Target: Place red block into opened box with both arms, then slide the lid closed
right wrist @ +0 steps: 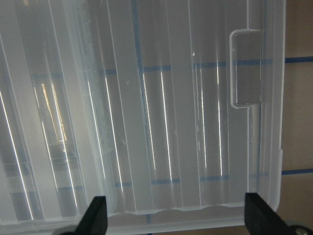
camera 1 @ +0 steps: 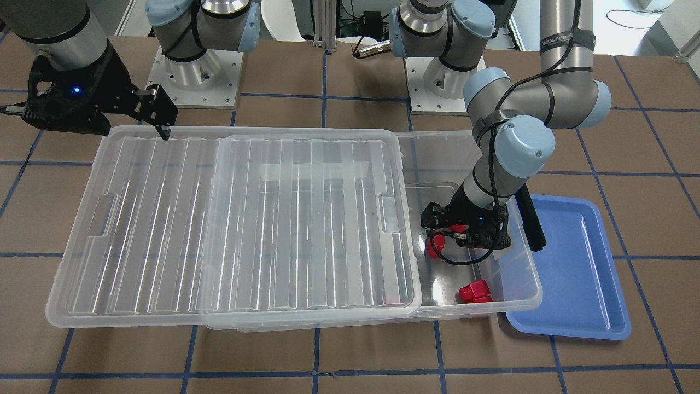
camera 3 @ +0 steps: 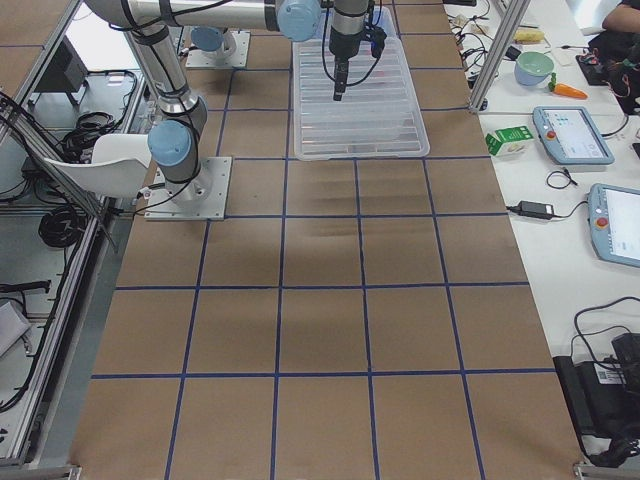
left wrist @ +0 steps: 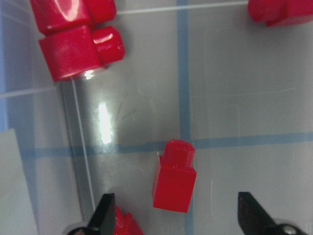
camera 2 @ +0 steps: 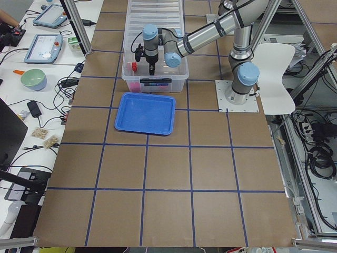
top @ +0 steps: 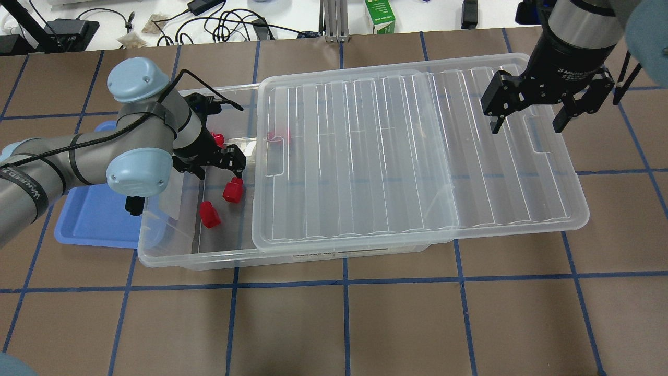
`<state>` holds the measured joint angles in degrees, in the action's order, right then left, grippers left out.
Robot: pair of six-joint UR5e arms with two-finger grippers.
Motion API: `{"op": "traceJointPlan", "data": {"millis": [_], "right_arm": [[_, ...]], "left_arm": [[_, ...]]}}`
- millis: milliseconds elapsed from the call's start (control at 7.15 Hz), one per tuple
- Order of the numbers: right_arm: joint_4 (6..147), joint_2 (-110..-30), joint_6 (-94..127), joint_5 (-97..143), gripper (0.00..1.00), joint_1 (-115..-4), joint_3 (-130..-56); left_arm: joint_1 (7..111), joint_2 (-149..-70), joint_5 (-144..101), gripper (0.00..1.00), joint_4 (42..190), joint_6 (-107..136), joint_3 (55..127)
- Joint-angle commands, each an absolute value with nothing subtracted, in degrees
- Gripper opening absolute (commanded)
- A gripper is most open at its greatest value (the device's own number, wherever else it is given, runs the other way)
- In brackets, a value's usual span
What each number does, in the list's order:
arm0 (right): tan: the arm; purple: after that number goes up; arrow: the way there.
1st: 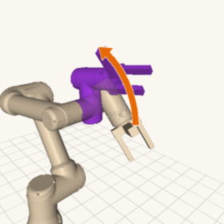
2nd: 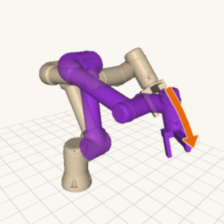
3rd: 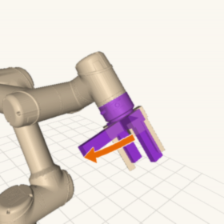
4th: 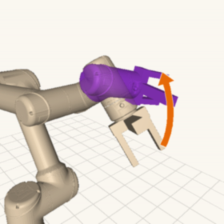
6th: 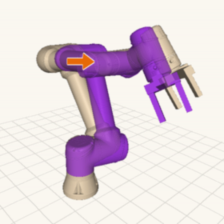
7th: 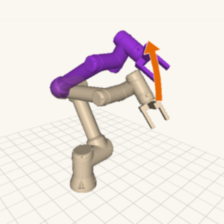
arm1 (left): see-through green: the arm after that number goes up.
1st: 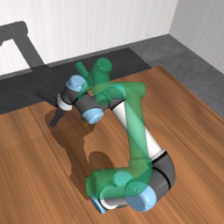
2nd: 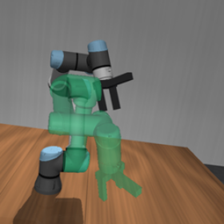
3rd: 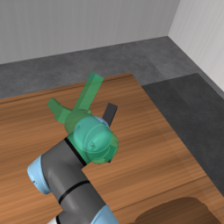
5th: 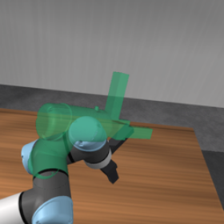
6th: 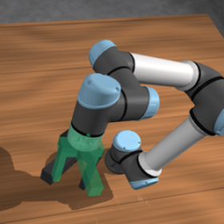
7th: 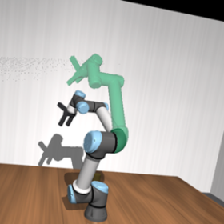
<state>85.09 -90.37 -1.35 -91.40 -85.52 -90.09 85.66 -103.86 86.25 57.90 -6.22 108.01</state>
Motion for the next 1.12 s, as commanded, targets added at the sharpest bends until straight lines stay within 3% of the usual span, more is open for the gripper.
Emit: {"op": "traceJointPlan", "data": {"millis": [0, 419, 978], "right_arm": [[85.1, -90.4, -1.2, -91.4, 1.00, -85.3, -90.1], [86.7, -86.2, -2.4, -91.3, 1.00, -83.4, -90.0], [96.1, -82.6, -24.9, -94.0, 1.00, -68.6, -90.1]], "left_arm": [[85.7, -100.9, 86.8, 0.93, 70.2, -6.3, 99.5], [86.3, -96.9, 87.6, 1.00, 83.8, -6.1, 89.8], [92.9, -93.7, 93.1, 1.00, 84.6, -3.5, 89.9]]}}
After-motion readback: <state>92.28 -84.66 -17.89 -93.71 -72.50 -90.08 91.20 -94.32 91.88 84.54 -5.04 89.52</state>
